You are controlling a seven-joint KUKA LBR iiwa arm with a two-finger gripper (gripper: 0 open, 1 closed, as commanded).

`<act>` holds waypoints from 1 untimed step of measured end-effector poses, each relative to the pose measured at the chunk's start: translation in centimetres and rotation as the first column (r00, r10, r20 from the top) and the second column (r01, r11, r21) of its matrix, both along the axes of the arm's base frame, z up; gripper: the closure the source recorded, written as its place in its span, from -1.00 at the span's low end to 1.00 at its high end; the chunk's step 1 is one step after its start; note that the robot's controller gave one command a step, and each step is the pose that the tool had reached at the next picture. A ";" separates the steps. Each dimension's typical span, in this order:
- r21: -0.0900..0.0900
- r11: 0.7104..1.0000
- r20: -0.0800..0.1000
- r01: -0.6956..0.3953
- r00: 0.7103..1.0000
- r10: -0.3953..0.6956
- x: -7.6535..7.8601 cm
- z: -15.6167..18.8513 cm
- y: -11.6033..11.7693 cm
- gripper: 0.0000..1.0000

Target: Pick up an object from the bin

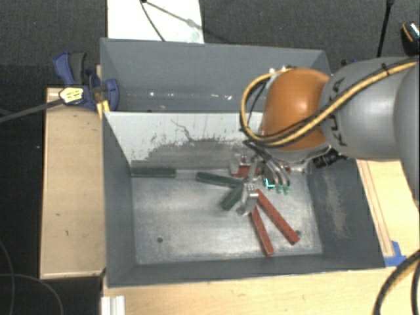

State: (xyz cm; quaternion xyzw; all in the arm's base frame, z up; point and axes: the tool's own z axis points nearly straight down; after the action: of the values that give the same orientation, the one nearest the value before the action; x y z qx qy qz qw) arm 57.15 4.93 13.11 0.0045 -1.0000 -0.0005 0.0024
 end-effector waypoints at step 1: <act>-0.001 1.000 0.006 0.030 1.000 -0.030 0.7 -6.4 -4.5 -1.00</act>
Offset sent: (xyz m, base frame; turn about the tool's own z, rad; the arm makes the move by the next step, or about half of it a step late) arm 0.0063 -0.0424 -0.0611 0.0243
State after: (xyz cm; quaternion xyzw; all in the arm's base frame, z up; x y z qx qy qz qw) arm 57.82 0.43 6.75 -0.0103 -0.9999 0.0000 -0.0007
